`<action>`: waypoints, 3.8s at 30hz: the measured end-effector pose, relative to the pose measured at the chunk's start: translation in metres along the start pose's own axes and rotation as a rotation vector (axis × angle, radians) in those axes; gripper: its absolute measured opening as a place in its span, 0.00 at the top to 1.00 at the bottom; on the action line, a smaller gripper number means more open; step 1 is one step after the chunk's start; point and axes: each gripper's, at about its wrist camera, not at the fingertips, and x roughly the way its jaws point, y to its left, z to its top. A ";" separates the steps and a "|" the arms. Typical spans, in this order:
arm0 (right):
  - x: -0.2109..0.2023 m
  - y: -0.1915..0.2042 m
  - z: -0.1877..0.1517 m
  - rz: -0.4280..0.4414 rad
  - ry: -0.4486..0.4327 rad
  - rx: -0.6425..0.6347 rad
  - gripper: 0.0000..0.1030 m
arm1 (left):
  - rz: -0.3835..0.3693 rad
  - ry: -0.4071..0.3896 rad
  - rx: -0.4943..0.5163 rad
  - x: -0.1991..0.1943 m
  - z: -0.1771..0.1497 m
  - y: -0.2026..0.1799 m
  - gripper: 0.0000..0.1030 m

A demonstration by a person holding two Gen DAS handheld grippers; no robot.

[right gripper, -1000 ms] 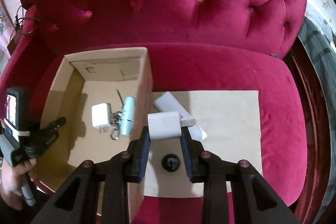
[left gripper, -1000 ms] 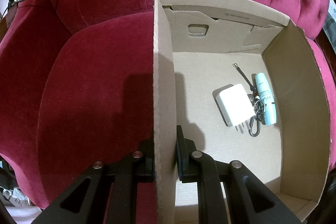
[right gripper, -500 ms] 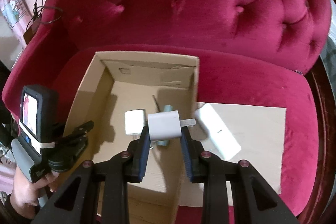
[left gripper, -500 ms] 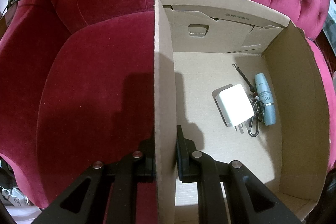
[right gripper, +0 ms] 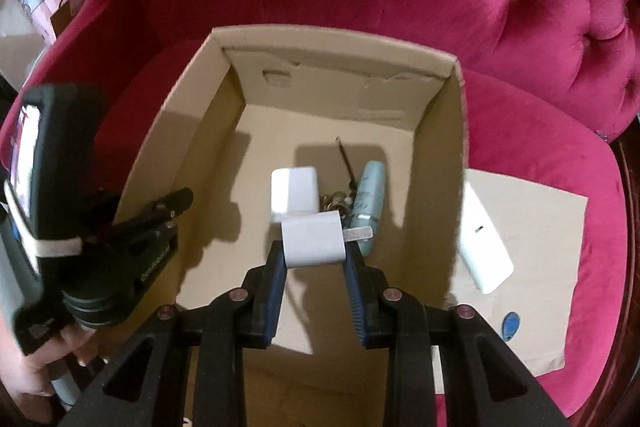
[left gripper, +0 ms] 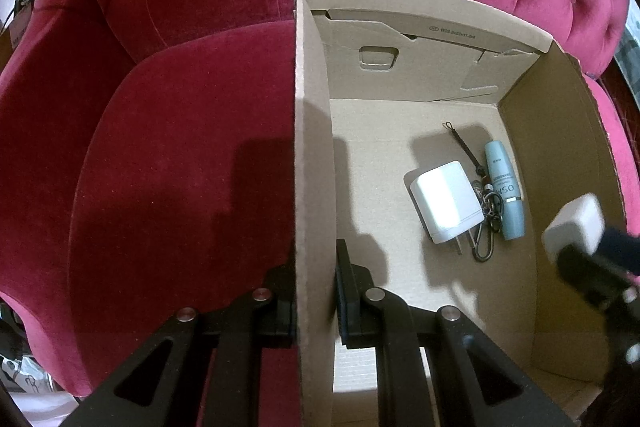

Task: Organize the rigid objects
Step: 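Lift the charger cube with the right gripper and carry it into the box, then lower the charger cube into the box and open the right gripper, then withdraw the right gripper from the box toward the blue round tag on the paper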

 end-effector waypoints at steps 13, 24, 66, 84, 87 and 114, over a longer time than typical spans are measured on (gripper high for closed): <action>0.053 0.014 -0.014 0.014 0.130 -0.011 0.71 | 0.000 0.000 0.000 0.000 0.000 0.000 0.86; 0.068 0.017 -0.019 0.013 0.171 -0.020 0.70 | 0.001 -0.001 0.002 0.000 -0.001 0.000 0.86; -0.039 -0.014 -0.017 -0.007 -0.020 0.022 0.52 | 0.010 -0.003 0.008 0.000 -0.001 -0.004 0.86; -0.061 -0.098 -0.025 -0.108 -0.051 0.159 0.40 | 0.010 -0.004 0.007 0.001 -0.001 -0.003 0.86; -0.059 -0.113 -0.030 -0.123 -0.043 0.177 0.34 | 0.010 -0.003 0.007 0.001 -0.001 -0.003 0.86; 0.024 -0.209 -0.099 -0.202 0.085 0.295 0.00 | 0.016 -0.004 0.009 0.001 -0.002 -0.004 0.86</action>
